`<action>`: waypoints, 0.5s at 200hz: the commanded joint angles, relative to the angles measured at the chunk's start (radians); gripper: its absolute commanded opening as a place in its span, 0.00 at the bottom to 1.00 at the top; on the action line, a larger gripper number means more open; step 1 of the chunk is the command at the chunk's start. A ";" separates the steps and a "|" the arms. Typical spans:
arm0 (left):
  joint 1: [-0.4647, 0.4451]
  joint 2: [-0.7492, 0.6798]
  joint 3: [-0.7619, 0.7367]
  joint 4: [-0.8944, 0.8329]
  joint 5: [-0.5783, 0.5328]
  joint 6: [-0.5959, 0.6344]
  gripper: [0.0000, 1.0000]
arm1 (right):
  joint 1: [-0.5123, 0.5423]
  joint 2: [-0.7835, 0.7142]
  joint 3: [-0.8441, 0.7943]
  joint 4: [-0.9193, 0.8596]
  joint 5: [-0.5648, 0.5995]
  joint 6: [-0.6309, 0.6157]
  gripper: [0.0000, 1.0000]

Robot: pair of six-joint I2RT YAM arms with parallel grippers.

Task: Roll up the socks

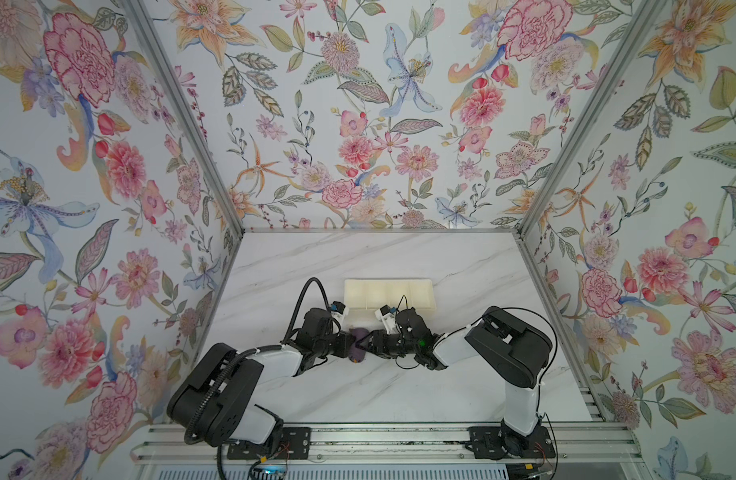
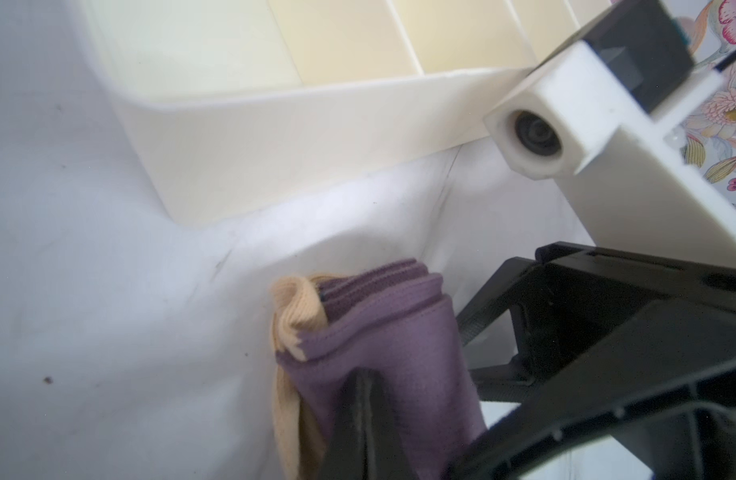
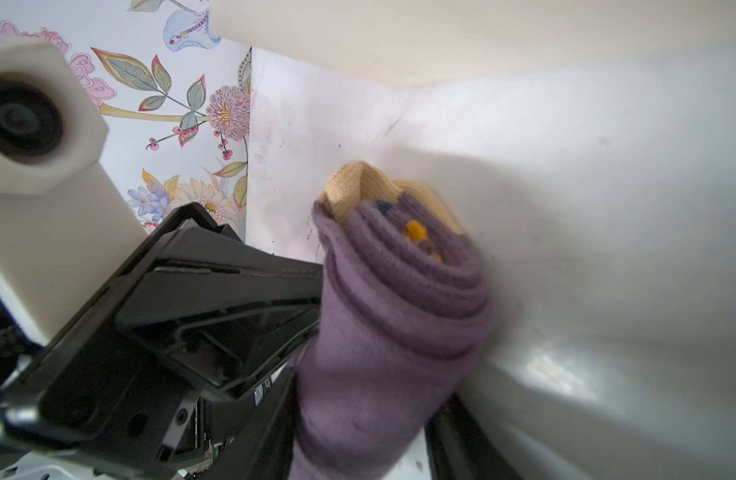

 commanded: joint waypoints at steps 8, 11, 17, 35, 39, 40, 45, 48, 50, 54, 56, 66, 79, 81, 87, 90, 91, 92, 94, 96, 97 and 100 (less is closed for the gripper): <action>-0.001 0.048 -0.044 -0.142 0.007 -0.006 0.00 | -0.008 0.023 -0.014 0.066 0.042 0.013 0.41; -0.001 0.049 -0.044 -0.143 0.009 -0.005 0.00 | -0.008 0.021 -0.016 0.072 0.045 0.012 0.40; -0.001 0.050 -0.042 -0.145 0.009 -0.004 0.00 | -0.009 0.019 -0.019 0.080 0.048 0.010 0.37; -0.003 0.052 -0.036 -0.157 0.007 0.002 0.00 | -0.008 0.011 -0.011 0.054 0.054 -0.011 0.29; -0.002 0.051 -0.035 -0.159 0.006 0.003 0.00 | -0.007 0.010 -0.006 0.041 0.056 -0.018 0.27; -0.002 0.051 -0.035 -0.160 0.006 0.003 0.00 | -0.008 0.009 -0.005 0.037 0.056 -0.019 0.27; -0.002 0.049 -0.033 -0.164 0.006 0.004 0.00 | -0.006 0.007 0.002 0.017 0.058 -0.031 0.25; -0.003 0.047 -0.032 -0.165 0.007 0.004 0.00 | -0.006 0.005 0.005 0.006 0.060 -0.037 0.24; -0.004 0.046 -0.032 -0.166 0.007 0.004 0.00 | -0.004 0.004 0.008 -0.004 0.061 -0.042 0.23; -0.005 0.045 -0.030 -0.170 0.007 0.006 0.00 | -0.002 0.001 0.013 -0.021 0.064 -0.052 0.21; -0.007 0.045 -0.029 -0.172 0.007 0.007 0.00 | -0.002 -0.003 0.016 -0.033 0.066 -0.058 0.20; -0.014 0.043 -0.024 -0.183 0.004 0.009 0.00 | 0.001 -0.015 0.029 -0.090 0.080 -0.089 0.19; -0.025 0.043 -0.018 -0.193 0.002 0.011 0.00 | 0.003 -0.040 0.047 -0.178 0.103 -0.136 0.19; -0.027 0.043 -0.018 -0.193 0.001 0.009 0.00 | 0.004 -0.044 0.051 -0.192 0.107 -0.145 0.19; -0.033 0.044 -0.015 -0.192 0.000 0.007 0.00 | 0.006 -0.057 0.062 -0.238 0.119 -0.170 0.19; -0.036 0.045 -0.015 -0.190 0.001 0.006 0.00 | 0.007 -0.061 0.066 -0.251 0.123 -0.176 0.19; -0.037 0.046 -0.015 -0.189 0.001 0.005 0.00 | 0.009 -0.064 0.067 -0.261 0.126 -0.182 0.19; -0.039 0.047 -0.014 -0.190 0.001 0.005 0.00 | 0.009 -0.068 0.071 -0.277 0.130 -0.190 0.19; -0.041 0.048 -0.013 -0.190 0.002 0.004 0.00 | 0.010 -0.072 0.075 -0.290 0.135 -0.200 0.19; -0.044 0.049 -0.012 -0.188 0.001 0.002 0.00 | 0.010 -0.076 0.079 -0.308 0.138 -0.209 0.19; -0.046 0.050 -0.012 -0.187 0.001 0.002 0.00 | 0.011 -0.077 0.081 -0.317 0.141 -0.211 0.19; -0.050 0.053 -0.011 -0.188 0.002 0.001 0.00 | 0.012 -0.084 0.089 -0.345 0.150 -0.227 0.19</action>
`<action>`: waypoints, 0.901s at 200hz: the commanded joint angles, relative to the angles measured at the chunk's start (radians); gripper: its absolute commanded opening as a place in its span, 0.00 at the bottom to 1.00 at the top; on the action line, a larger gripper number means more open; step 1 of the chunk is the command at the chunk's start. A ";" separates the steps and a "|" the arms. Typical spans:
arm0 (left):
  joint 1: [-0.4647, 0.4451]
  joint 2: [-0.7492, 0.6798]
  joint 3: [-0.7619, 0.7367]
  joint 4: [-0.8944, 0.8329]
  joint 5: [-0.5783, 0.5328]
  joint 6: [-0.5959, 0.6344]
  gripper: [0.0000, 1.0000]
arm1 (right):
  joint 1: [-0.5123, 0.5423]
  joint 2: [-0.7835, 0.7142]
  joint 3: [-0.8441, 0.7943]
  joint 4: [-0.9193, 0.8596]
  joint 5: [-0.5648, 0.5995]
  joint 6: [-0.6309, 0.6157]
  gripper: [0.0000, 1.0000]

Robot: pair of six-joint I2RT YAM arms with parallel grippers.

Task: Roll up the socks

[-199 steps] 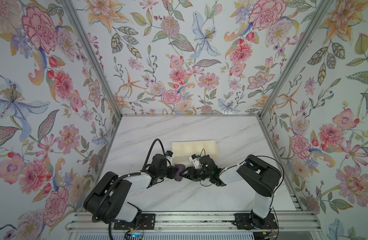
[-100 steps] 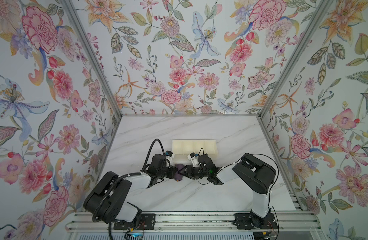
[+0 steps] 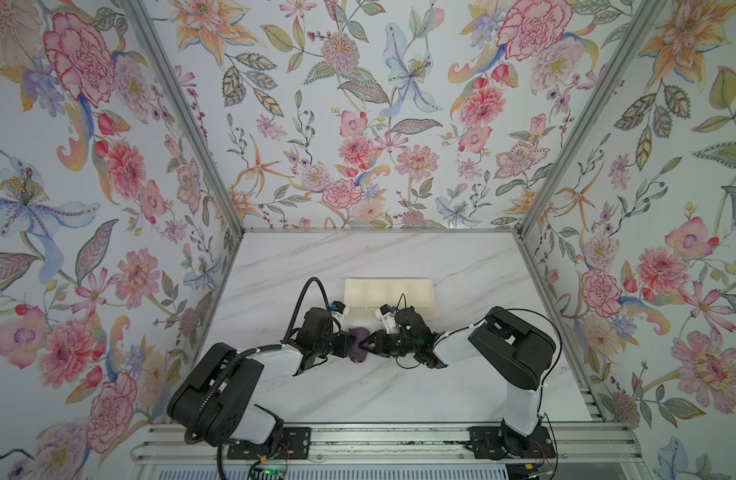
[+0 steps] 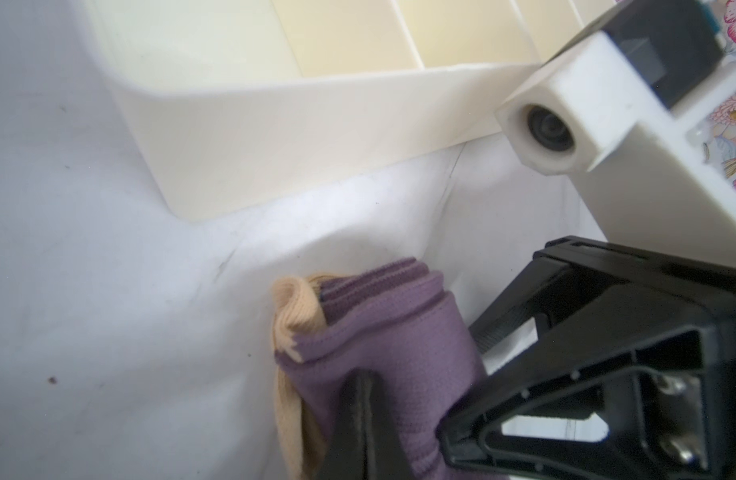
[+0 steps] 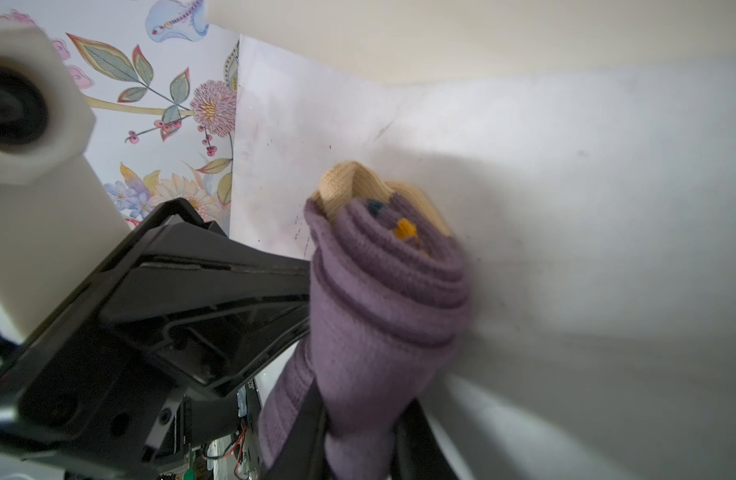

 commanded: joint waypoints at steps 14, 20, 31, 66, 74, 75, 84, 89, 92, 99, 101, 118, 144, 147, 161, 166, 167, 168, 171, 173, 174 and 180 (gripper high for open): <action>-0.073 0.069 -0.005 -0.164 0.005 -0.008 0.00 | 0.017 -0.071 0.103 -0.350 0.147 -0.210 0.19; -0.086 0.077 0.001 -0.159 0.005 -0.014 0.00 | 0.023 -0.076 0.126 -0.412 0.162 -0.241 0.19; -0.113 0.097 0.016 -0.145 0.007 -0.023 0.00 | 0.031 -0.083 0.170 -0.528 0.192 -0.290 0.19; -0.170 0.166 0.053 -0.120 0.014 -0.051 0.00 | 0.050 -0.102 0.254 -0.742 0.284 -0.398 0.17; -0.174 0.165 0.057 -0.121 0.016 -0.054 0.00 | 0.049 -0.106 0.263 -0.772 0.292 -0.412 0.17; -0.174 0.165 0.058 -0.121 0.016 -0.054 0.00 | 0.050 -0.106 0.264 -0.776 0.293 -0.413 0.17; -0.177 0.157 0.063 -0.130 0.016 -0.055 0.00 | 0.050 -0.109 0.275 -0.809 0.301 -0.430 0.17; -0.179 0.151 0.064 -0.136 0.016 -0.054 0.00 | 0.050 -0.109 0.283 -0.831 0.304 -0.442 0.17; -0.180 0.147 0.066 -0.141 0.016 -0.053 0.00 | 0.050 -0.107 0.290 -0.844 0.306 -0.448 0.16; -0.180 0.137 0.071 -0.153 0.016 -0.052 0.00 | 0.050 -0.106 0.301 -0.871 0.309 -0.462 0.16; -0.180 0.133 0.072 -0.155 0.016 -0.052 0.00 | 0.050 -0.105 0.304 -0.878 0.311 -0.466 0.16; -0.183 0.115 0.079 -0.174 0.020 -0.053 0.00 | 0.049 -0.098 0.330 -0.935 0.314 -0.497 0.16; -0.188 0.064 0.081 -0.174 0.035 -0.066 0.00 | 0.050 -0.081 0.376 -1.018 0.325 -0.537 0.16; -0.189 0.062 0.082 -0.173 0.035 -0.067 0.00 | 0.049 -0.080 0.380 -1.026 0.326 -0.542 0.16; -0.191 0.052 0.082 -0.167 0.039 -0.077 0.00 | 0.050 -0.071 0.398 -1.059 0.328 -0.558 0.16; -0.192 0.049 0.082 -0.165 0.041 -0.080 0.00 | 0.050 -0.068 0.403 -1.071 0.329 -0.560 0.16; -0.192 0.048 0.082 -0.164 0.041 -0.080 0.00 | 0.049 -0.067 0.403 -1.072 0.329 -0.560 0.16; -0.191 0.047 0.081 -0.164 0.041 -0.081 0.00 | 0.049 -0.066 0.404 -1.074 0.329 -0.561 0.16; -0.193 0.043 0.083 -0.163 0.041 -0.084 0.00 | 0.050 -0.065 0.408 -1.078 0.330 -0.563 0.16; -0.193 0.041 0.083 -0.163 0.041 -0.085 0.00 | 0.050 -0.063 0.408 -1.081 0.329 -0.564 0.16; -0.193 0.040 0.083 -0.163 0.041 -0.086 0.00 | 0.050 -0.063 0.409 -1.081 0.329 -0.565 0.16; -0.193 0.032 0.085 -0.160 0.041 -0.089 0.00 | 0.050 -0.059 0.413 -1.086 0.327 -0.567 0.16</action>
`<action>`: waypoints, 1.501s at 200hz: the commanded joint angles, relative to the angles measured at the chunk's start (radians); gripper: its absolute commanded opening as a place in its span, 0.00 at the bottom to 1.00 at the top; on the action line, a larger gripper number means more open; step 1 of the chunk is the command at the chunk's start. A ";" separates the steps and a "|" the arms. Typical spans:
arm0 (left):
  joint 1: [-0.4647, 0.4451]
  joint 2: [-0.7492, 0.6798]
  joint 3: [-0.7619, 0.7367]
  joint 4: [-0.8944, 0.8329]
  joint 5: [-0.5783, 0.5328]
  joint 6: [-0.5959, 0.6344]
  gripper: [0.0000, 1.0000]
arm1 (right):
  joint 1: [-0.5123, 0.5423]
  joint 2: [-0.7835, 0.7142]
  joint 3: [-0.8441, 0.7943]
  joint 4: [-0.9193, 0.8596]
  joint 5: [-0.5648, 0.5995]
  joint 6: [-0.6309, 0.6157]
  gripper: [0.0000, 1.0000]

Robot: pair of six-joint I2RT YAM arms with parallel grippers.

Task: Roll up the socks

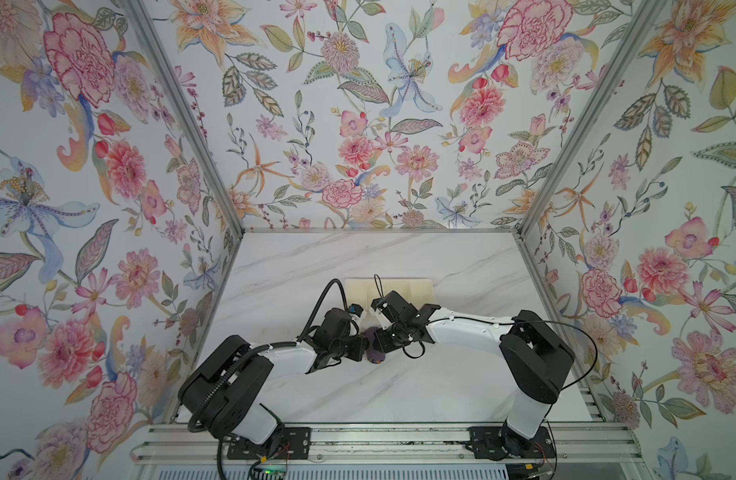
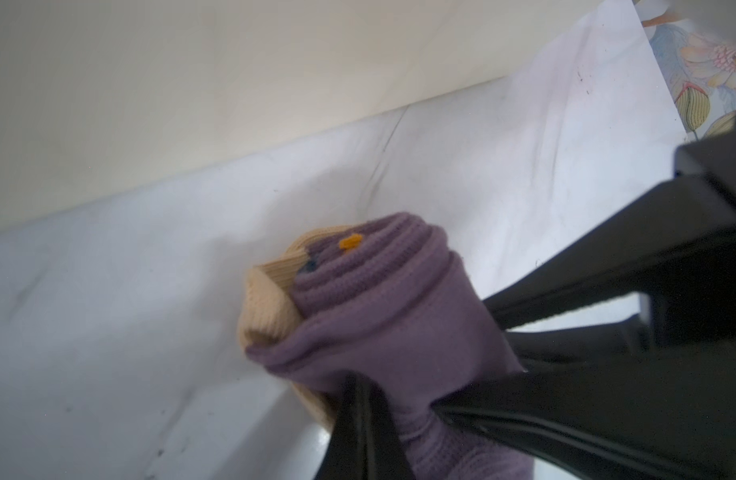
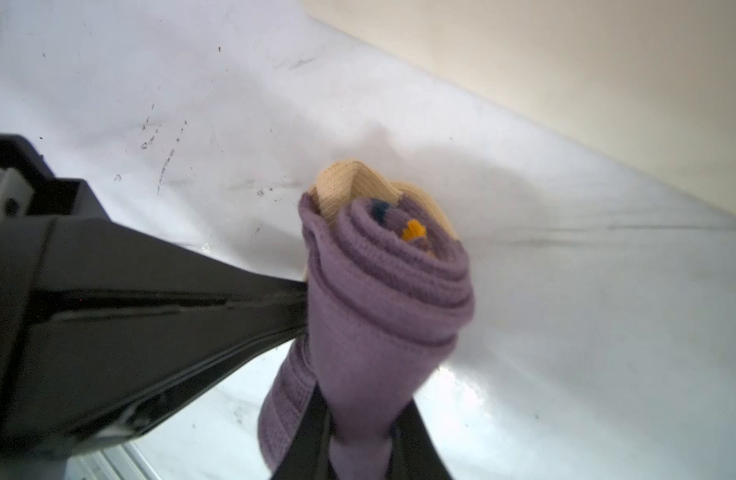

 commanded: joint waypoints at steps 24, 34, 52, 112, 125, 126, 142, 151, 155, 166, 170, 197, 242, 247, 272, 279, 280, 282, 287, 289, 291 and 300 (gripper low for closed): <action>-0.033 -0.052 -0.001 -0.049 0.099 -0.044 0.00 | 0.012 0.060 0.040 -0.077 0.040 -0.055 0.16; -0.035 -0.061 0.003 -0.041 0.101 -0.049 0.00 | 0.014 0.065 0.044 -0.078 0.040 -0.054 0.16; -0.037 -0.071 0.011 -0.037 0.097 -0.052 0.00 | 0.016 0.068 0.048 -0.080 0.041 -0.055 0.16; -0.047 -0.090 0.005 0.034 0.115 -0.087 0.00 | 0.016 0.076 0.054 -0.084 0.043 -0.055 0.16; -0.048 -0.078 0.003 0.043 0.120 -0.086 0.00 | 0.017 0.079 0.056 -0.082 0.041 -0.055 0.16; -0.048 -0.077 0.003 0.044 0.120 -0.087 0.00 | 0.017 0.079 0.057 -0.083 0.040 -0.055 0.16; -0.051 -0.057 -0.002 0.064 0.129 -0.092 0.00 | 0.017 0.082 0.059 -0.083 0.040 -0.055 0.16; -0.053 -0.042 -0.002 0.066 0.128 -0.089 0.00 | 0.018 0.083 0.060 -0.083 0.040 -0.053 0.16; -0.053 -0.034 -0.001 0.062 0.127 -0.085 0.00 | 0.017 0.083 0.060 -0.081 0.039 -0.054 0.16; -0.053 -0.011 0.003 0.037 0.118 -0.066 0.00 | 0.017 0.085 0.061 -0.083 0.040 -0.054 0.16; -0.053 -0.004 0.005 0.025 0.114 -0.059 0.00 | 0.018 0.085 0.061 -0.082 0.040 -0.054 0.16; -0.053 0.082 0.027 -0.088 0.064 0.011 0.00 | 0.017 0.085 0.065 -0.081 0.040 -0.055 0.16; -0.053 0.106 0.043 -0.205 -0.025 0.070 0.00 | 0.006 0.072 0.055 -0.051 0.011 -0.049 0.19; -0.052 0.106 0.042 -0.206 -0.027 0.071 0.00 | 0.001 0.066 0.049 -0.042 0.002 -0.045 0.20; -0.049 0.114 0.029 -0.192 -0.023 0.068 0.00 | -0.029 0.026 0.002 0.025 -0.045 -0.021 0.32; -0.049 0.117 0.025 -0.186 -0.020 0.065 0.00 | -0.039 0.008 -0.013 0.045 -0.057 -0.014 0.34; -0.049 0.117 0.025 -0.185 -0.019 0.065 0.00 | -0.041 0.006 -0.015 0.048 -0.059 -0.012 0.35; -0.049 0.118 0.024 -0.183 -0.018 0.065 0.00 | -0.043 0.001 -0.019 0.052 -0.062 -0.011 0.36; -0.048 0.121 0.022 -0.177 -0.014 0.063 0.00 | -0.049 -0.010 -0.030 0.062 -0.068 -0.005 0.38; -0.047 0.121 0.020 -0.174 -0.013 0.061 0.00 | -0.052 -0.014 -0.034 0.069 -0.072 -0.003 0.39; -0.047 0.122 0.020 -0.171 -0.012 0.061 0.00 | -0.054 -0.019 -0.039 0.075 -0.075 -0.001 0.40; -0.046 0.124 0.015 -0.161 -0.005 0.058 0.00 | -0.067 -0.038 -0.059 0.095 -0.087 0.008 0.43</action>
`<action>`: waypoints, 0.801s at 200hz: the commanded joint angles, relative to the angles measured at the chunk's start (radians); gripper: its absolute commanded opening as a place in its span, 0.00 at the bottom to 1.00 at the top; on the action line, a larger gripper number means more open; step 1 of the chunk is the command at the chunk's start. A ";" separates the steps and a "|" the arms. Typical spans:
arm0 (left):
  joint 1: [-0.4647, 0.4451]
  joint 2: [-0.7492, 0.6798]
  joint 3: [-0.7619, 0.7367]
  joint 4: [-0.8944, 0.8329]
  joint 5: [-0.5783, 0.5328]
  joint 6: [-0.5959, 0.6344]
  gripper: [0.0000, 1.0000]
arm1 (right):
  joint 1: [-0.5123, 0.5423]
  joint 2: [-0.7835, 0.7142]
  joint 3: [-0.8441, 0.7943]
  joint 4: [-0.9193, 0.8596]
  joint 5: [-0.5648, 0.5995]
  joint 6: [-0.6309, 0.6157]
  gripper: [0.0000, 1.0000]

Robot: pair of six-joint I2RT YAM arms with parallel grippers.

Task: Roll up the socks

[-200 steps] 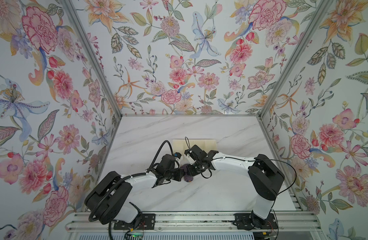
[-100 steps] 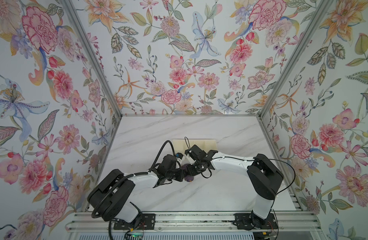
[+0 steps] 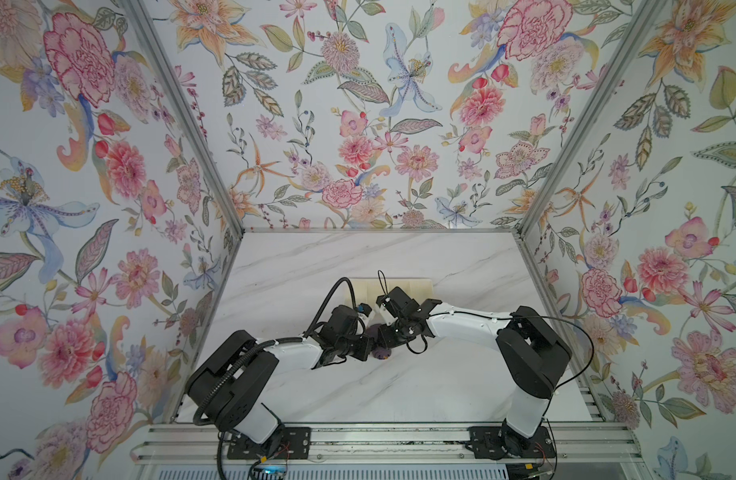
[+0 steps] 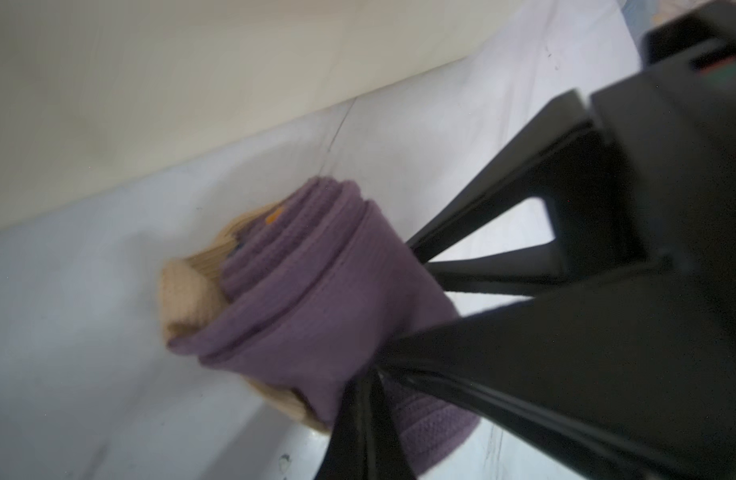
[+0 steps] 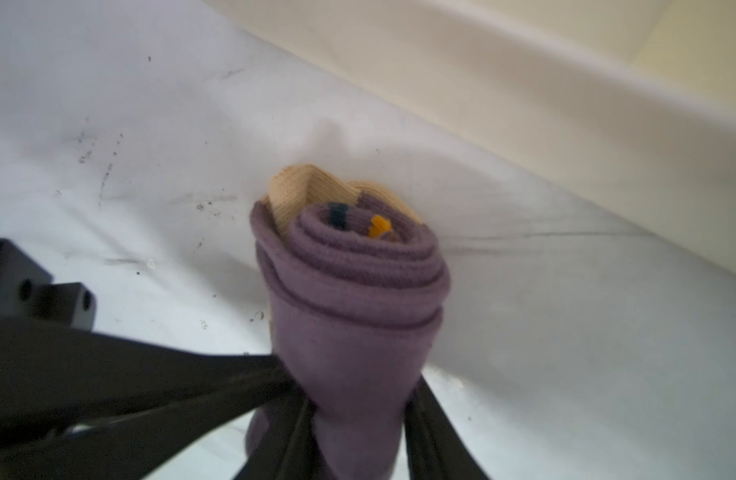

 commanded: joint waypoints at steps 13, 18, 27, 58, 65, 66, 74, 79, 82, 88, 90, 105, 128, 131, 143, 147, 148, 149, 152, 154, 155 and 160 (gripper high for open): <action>-0.018 0.065 -0.054 -0.114 -0.035 0.016 0.00 | -0.028 -0.075 -0.081 0.124 -0.103 0.039 0.47; -0.018 0.067 -0.054 -0.111 -0.034 0.015 0.00 | -0.037 -0.083 -0.094 0.139 -0.115 0.044 0.47; -0.018 0.067 -0.055 -0.101 -0.031 0.012 0.00 | -0.052 -0.095 -0.117 0.168 -0.141 0.058 0.48; -0.015 0.067 -0.056 -0.074 -0.032 0.001 0.00 | -0.081 -0.105 -0.159 0.221 -0.171 0.073 0.49; -0.015 0.066 -0.053 -0.076 -0.032 0.001 0.00 | -0.083 -0.100 -0.159 0.223 -0.171 0.067 0.49; -0.015 0.066 -0.053 -0.076 -0.033 0.001 0.00 | -0.082 -0.100 -0.158 0.224 -0.171 0.067 0.49; -0.015 0.067 -0.051 -0.076 -0.034 0.002 0.00 | -0.082 -0.094 -0.158 0.225 -0.171 0.060 0.49; -0.015 0.065 -0.049 -0.078 -0.033 0.002 0.00 | -0.083 -0.087 -0.156 0.227 -0.171 0.056 0.49; -0.015 0.065 -0.047 -0.078 -0.034 0.002 0.00 | -0.082 -0.083 -0.154 0.228 -0.170 0.055 0.49; -0.015 0.064 -0.045 -0.080 -0.035 0.002 0.00 | -0.083 -0.078 -0.150 0.228 -0.169 0.052 0.49; -0.015 0.062 -0.045 -0.080 -0.036 0.002 0.00 | -0.083 -0.076 -0.147 0.227 -0.169 0.052 0.49; -0.012 0.055 -0.045 -0.079 -0.036 0.002 0.00 | -0.079 -0.060 -0.135 0.221 -0.160 0.045 0.49; -0.005 0.035 -0.052 -0.068 -0.039 -0.004 0.00 | -0.058 -0.041 -0.098 0.158 -0.108 0.015 0.49; -0.003 0.032 -0.054 -0.065 -0.040 -0.005 0.00 | -0.055 -0.039 -0.094 0.148 -0.100 0.010 0.49; 0.003 0.016 -0.054 -0.062 -0.033 -0.007 0.00 | -0.045 -0.032 -0.080 0.120 -0.075 -0.001 0.49; 0.005 0.010 -0.054 -0.064 -0.030 -0.008 0.00 | -0.041 -0.031 -0.075 0.113 -0.068 -0.003 0.49; 0.005 0.010 -0.053 -0.064 -0.029 -0.007 0.00 | -0.040 -0.030 -0.075 0.111 -0.066 -0.003 0.49; 0.005 0.008 -0.053 -0.064 -0.029 -0.006 0.00 | -0.039 -0.029 -0.074 0.109 -0.063 -0.003 0.49; 0.007 0.004 -0.053 -0.068 -0.027 -0.005 0.00 | -0.038 -0.027 -0.070 0.103 -0.057 -0.006 0.49; 0.008 0.001 -0.052 -0.071 -0.027 -0.004 0.00 | -0.037 -0.026 -0.068 0.099 -0.054 -0.008 0.49; 0.008 0.000 -0.051 -0.072 -0.026 -0.003 0.00 | -0.035 -0.026 -0.067 0.097 -0.052 -0.009 0.49; 0.010 0.000 -0.051 -0.082 -0.027 -0.001 0.00 | -0.029 -0.021 -0.059 0.084 -0.042 -0.014 0.49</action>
